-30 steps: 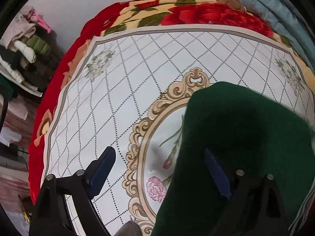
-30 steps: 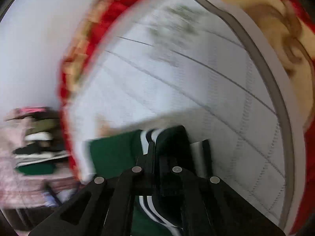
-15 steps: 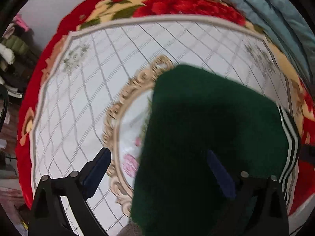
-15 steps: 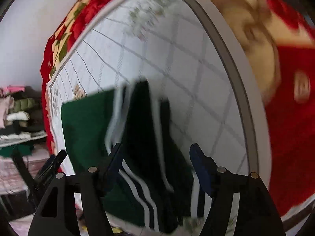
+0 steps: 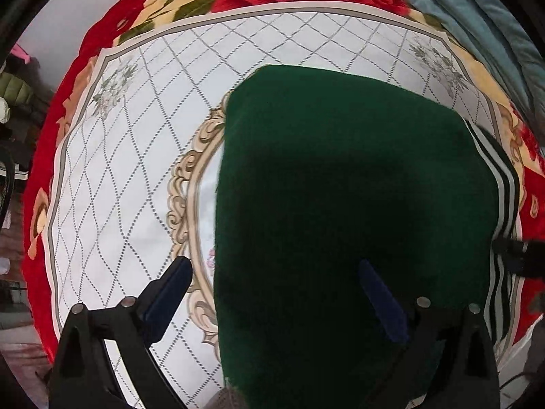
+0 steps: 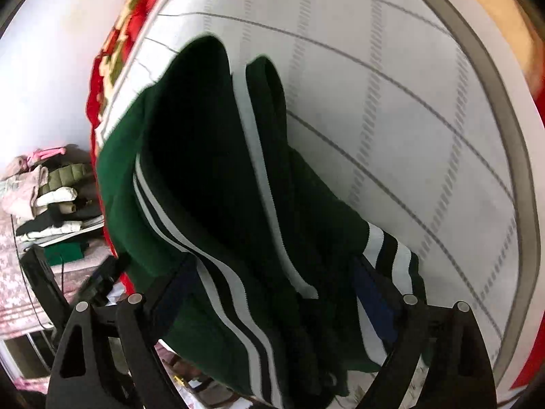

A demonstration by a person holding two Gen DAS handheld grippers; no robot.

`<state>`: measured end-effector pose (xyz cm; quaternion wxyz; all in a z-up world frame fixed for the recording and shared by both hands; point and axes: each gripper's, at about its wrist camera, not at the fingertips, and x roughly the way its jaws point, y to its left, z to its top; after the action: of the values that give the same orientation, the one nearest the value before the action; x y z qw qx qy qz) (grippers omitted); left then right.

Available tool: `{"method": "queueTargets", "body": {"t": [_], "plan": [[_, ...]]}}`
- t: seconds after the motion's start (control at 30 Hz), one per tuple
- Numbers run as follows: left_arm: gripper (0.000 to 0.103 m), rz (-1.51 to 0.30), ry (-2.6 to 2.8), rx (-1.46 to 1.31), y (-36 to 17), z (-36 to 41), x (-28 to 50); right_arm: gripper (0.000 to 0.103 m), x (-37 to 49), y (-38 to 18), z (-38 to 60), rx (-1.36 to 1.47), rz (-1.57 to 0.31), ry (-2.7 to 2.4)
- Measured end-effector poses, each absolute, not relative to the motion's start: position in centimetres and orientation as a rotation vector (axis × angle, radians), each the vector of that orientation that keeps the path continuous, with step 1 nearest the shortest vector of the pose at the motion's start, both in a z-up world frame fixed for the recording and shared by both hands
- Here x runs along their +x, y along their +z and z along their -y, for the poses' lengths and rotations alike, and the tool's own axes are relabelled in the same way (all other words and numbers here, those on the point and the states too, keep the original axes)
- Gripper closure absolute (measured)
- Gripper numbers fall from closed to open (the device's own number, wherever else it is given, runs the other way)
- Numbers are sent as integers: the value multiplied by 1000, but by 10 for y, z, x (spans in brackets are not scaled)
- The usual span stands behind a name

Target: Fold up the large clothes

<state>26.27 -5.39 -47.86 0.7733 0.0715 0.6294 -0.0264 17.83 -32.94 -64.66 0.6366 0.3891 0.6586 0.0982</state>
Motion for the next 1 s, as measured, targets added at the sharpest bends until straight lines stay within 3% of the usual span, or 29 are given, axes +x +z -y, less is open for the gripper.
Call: {"method": "queueTargets", "body": {"t": [0.2, 0.4, 0.53, 0.6, 0.63, 0.67, 0.7, 0.87, 1.0], "plan": [[3, -1377, -16, 112, -481, 22, 262, 16, 225, -621, 298, 691, -1491, 224], [3, -1367, 8, 61, -480, 1, 259, 16, 205, -562, 298, 643, -1373, 133], [3, -1368, 19, 34, -485, 1, 255, 16, 196, -579, 281, 660, -1457, 178], [1, -1353, 28, 62, -486, 4, 253, 43, 196, -598, 270, 666, -1504, 211], [1, -1347, 36, 84, -488, 7, 252, 71, 197, -605, 267, 647, -1529, 198], [1, -1343, 40, 96, -490, 6, 251, 86, 195, -608, 263, 640, -1534, 197], [0, -1341, 43, 100, -491, 5, 251, 93, 193, -605, 263, 627, -1530, 191], [0, -1355, 47, 61, -501, 4, 251, 95, 166, -568, 281, 663, -1437, 91], [0, -1375, 52, 48, -508, 8, 250, 94, 155, -624, 283, 675, -1601, 38]]}}
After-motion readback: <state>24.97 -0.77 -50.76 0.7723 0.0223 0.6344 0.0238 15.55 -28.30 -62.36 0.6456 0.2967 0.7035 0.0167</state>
